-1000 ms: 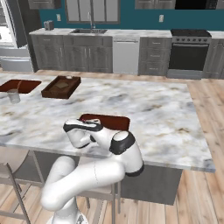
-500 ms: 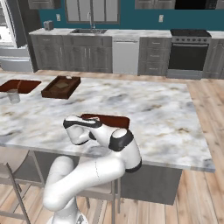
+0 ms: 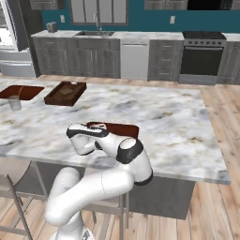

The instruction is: Take the cupcake and cake from the fridge and place them on the empty tray on the dining counter.

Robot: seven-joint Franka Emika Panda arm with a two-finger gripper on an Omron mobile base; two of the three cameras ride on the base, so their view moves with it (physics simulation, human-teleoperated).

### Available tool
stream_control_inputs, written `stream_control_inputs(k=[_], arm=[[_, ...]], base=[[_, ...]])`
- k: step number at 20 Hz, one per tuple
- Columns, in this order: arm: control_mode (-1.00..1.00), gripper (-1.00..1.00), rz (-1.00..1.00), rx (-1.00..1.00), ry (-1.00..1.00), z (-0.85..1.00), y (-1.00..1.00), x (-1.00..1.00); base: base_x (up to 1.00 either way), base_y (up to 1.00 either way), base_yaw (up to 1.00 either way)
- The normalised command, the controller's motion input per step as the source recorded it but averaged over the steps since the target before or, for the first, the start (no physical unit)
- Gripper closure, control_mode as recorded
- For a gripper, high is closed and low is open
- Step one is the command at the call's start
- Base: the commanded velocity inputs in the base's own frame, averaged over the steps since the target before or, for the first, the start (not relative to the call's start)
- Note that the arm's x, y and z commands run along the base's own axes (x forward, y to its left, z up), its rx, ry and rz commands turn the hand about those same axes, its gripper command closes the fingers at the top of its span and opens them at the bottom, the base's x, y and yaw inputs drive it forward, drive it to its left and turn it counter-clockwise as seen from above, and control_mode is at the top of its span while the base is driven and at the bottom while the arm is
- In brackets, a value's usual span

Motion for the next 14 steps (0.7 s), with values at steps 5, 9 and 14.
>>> stream_control_inputs(k=[5,9,14], arm=[[-1.0,-1.0,0.0,0.0,-0.07,0.57,-0.08,-0.11],[-1.0,-1.0,0.0,0.08,-0.2,1.0,-0.01,-0.29],[-1.0,-1.0,0.0,0.04,-0.2,1.0,0.04,-0.34]], base=[[0.0,0.0,0.0],[0.0,0.0,0.0],[0.0,0.0,0.0]])
